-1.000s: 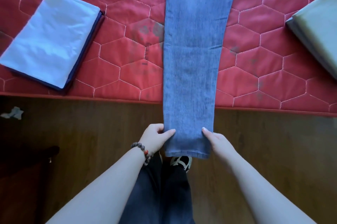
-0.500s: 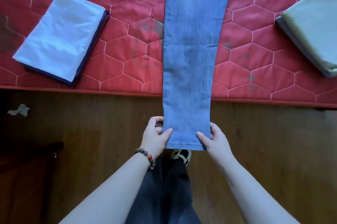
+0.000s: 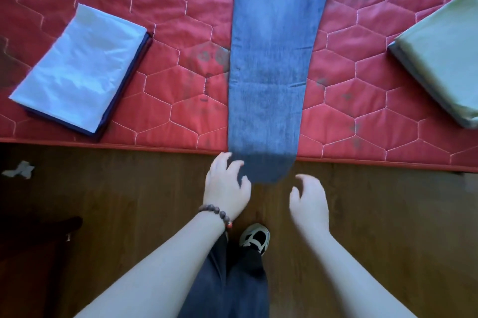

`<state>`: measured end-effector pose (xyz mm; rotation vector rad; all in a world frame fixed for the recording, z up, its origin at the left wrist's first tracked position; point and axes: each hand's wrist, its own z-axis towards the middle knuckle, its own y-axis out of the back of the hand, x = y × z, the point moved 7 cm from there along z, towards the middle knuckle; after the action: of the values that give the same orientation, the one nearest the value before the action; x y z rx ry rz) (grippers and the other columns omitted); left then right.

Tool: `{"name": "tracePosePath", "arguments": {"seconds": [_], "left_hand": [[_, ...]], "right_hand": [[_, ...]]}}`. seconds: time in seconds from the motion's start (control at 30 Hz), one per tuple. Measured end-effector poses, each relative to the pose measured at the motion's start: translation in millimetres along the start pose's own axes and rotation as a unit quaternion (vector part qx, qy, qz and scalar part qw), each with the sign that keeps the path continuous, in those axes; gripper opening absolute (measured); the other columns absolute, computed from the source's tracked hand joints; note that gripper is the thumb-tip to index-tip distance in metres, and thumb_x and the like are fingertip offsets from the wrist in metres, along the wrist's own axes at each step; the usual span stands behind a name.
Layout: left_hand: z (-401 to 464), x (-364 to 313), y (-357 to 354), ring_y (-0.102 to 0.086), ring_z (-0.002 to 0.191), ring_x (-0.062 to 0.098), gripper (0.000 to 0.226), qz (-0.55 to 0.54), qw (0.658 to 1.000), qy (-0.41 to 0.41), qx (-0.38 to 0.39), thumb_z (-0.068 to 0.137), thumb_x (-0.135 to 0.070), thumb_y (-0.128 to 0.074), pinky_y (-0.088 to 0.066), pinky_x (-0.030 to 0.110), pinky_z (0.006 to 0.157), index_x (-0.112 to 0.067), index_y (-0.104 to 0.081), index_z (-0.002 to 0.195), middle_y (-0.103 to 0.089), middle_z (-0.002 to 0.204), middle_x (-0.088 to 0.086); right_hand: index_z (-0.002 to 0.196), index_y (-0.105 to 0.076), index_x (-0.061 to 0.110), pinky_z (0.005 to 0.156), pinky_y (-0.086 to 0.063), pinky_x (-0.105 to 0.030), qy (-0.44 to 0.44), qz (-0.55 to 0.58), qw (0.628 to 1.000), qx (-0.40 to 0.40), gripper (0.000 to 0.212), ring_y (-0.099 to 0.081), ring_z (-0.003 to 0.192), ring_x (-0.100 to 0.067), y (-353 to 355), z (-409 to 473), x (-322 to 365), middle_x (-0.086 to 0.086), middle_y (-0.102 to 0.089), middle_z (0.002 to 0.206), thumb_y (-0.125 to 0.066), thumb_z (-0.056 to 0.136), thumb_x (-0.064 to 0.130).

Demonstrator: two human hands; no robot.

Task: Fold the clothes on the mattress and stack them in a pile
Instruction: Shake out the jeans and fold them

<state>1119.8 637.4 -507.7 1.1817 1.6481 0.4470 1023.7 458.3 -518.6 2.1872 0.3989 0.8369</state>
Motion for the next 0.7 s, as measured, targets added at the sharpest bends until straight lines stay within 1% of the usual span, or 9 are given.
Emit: {"name": "tracePosePath", "arguments": {"seconds": [0.1, 0.17, 0.23, 0.3, 0.37, 0.43, 0.5, 0.6, 0.7], "left_hand": [[44, -42, -8, -0.008, 0.148, 0.023, 0.05, 0.08, 0.991, -0.101, -0.023, 0.096, -0.018, -0.043, -0.009, 0.036, 0.121, -0.009, -0.039, 0.145, -0.021, 0.158, 0.01], [78, -61, -23, 0.003, 0.149, 0.023, 0.054, 0.145, 0.979, -0.141, -0.009, 0.1, -0.018, -0.031, 0.0, 0.036, 0.121, -0.009, -0.02, 0.151, -0.007, 0.161, 0.009], [109, -66, -34, 0.01, 0.148, 0.023, 0.054, 0.198, 0.97, -0.138, 0.01, 0.102, -0.02, -0.022, 0.004, 0.037, 0.12, -0.011, -0.007, 0.153, 0.004, 0.162, 0.008], [139, -62, -36, 0.012, 0.148, 0.023, 0.055, 0.237, 0.965, -0.114, 0.006, 0.104, -0.024, -0.019, 0.005, 0.038, 0.12, -0.013, 0.001, 0.153, 0.009, 0.161, 0.007], [167, -61, -31, 0.012, 0.148, 0.025, 0.058, 0.262, 0.959, -0.111, -0.009, 0.103, -0.032, -0.019, 0.004, 0.04, 0.12, -0.016, 0.005, 0.153, 0.013, 0.161, 0.009], [196, -67, -25, 0.014, 0.147, 0.026, 0.061, 0.281, 0.951, -0.128, -0.017, 0.101, -0.038, -0.02, 0.005, 0.041, 0.12, -0.019, 0.007, 0.153, 0.014, 0.16, 0.011], [230, -76, -18, 0.014, 0.147, 0.025, 0.061, 0.281, 0.947, -0.151, -0.02, 0.101, -0.04, -0.019, 0.005, 0.041, 0.12, -0.021, 0.006, 0.153, 0.014, 0.16, 0.01], [294, -96, -1, 0.011, 0.148, 0.024, 0.06, 0.282, 0.942, -0.178, -0.042, 0.101, -0.039, -0.018, 0.005, 0.042, 0.12, -0.019, 0.001, 0.154, 0.008, 0.161, 0.007], [363, -113, 21, 0.006, 0.149, 0.024, 0.061, 0.279, 0.939, -0.191, -0.065, 0.099, -0.044, -0.02, 0.004, 0.042, 0.12, -0.022, -0.004, 0.154, 0.003, 0.162, 0.007]], "right_hand": [[0.135, -0.051, 0.002, 0.117, -0.023, -0.034, 0.168, -0.034, 0.985, -0.029, 0.04, -0.033, 0.141, -0.024, -4, 34, 51, -0.011, -0.044, 0.146, -0.049, 0.095, 0.004], [0.143, -0.041, 0.001, 0.121, -0.012, -0.034, 0.238, -0.044, 0.97, 0.001, 0.047, -0.022, 0.146, -0.024, -16, 63, 80, -0.011, -0.033, 0.153, -0.048, 0.096, 0.005], [0.152, -0.021, 0.006, 0.121, 0.001, -0.03, 0.278, -0.097, 0.955, 0.028, 0.056, -0.005, 0.149, -0.019, -27, 92, 96, -0.007, -0.015, 0.16, -0.043, 0.101, 0.012], [0.153, -0.009, 0.009, 0.119, 0.011, -0.029, 0.295, -0.175, 0.939, 0.007, 0.056, 0.004, 0.149, -0.019, -33, 123, 103, -0.007, -0.003, 0.161, -0.034, 0.104, 0.019], [0.152, -0.013, 0.006, 0.12, 0.009, -0.033, 0.294, -0.194, 0.936, -0.026, 0.054, 0.0, 0.149, -0.022, -26, 147, 112, -0.009, -0.007, 0.161, -0.032, 0.104, 0.02], [0.149, -0.027, 0.003, 0.12, 0.0, -0.04, 0.297, -0.194, 0.933, -0.066, 0.051, -0.013, 0.148, -0.027, -16, 168, 124, -0.013, -0.02, 0.158, -0.039, 0.102, 0.018], [0.147, -0.033, 0.003, 0.12, -0.006, -0.044, 0.304, -0.217, 0.923, -0.09, 0.05, -0.02, 0.146, -0.028, -8, 196, 138, -0.013, -0.026, 0.155, -0.042, 0.1, 0.019], [0.148, -0.034, 0.007, 0.12, -0.01, -0.049, 0.316, -0.238, 0.912, -0.106, 0.051, -0.022, 0.146, -0.027, 7, 255, 172, -0.01, -0.029, 0.155, -0.037, 0.1, 0.024], [0.152, -0.024, 0.019, 0.12, -0.003, -0.05, 0.309, -0.3, 0.897, -0.095, 0.058, -0.014, 0.148, -0.022, 29, 327, 202, -0.005, -0.019, 0.159, -0.022, 0.099, 0.042]]}}
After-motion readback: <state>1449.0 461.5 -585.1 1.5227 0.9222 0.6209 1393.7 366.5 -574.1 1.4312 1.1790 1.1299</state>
